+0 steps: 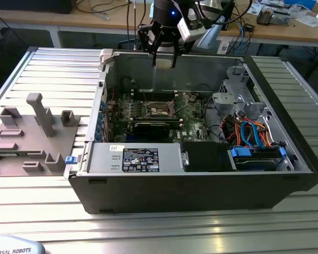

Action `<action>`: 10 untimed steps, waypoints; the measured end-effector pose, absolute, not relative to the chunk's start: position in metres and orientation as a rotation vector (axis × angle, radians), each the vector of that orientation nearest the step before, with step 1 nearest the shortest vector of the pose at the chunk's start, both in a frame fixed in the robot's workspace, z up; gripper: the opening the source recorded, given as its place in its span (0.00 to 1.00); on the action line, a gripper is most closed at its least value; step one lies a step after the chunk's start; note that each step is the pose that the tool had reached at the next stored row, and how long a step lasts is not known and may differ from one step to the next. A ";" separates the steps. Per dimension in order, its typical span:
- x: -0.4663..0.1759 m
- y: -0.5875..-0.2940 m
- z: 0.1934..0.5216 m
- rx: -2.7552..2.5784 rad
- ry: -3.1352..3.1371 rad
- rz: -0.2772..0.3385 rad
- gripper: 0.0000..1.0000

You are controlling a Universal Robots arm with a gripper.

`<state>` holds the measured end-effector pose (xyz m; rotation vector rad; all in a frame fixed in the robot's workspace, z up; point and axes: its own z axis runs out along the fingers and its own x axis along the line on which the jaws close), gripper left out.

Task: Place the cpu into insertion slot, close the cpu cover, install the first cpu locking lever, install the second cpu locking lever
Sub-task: 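Place the cpu into insertion slot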

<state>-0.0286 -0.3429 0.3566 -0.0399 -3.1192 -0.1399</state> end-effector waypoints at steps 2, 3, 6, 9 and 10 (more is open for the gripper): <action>-0.029 -0.343 0.356 -0.040 -3.119 -0.140 0.54; -0.029 -0.343 0.356 -0.040 -3.119 -0.140 0.54; -0.029 -0.343 0.355 -0.040 -3.119 -0.140 0.54; -0.029 -0.343 0.355 -0.040 -3.119 -0.140 0.54; -0.030 -0.343 0.355 -0.040 -3.119 -0.140 0.54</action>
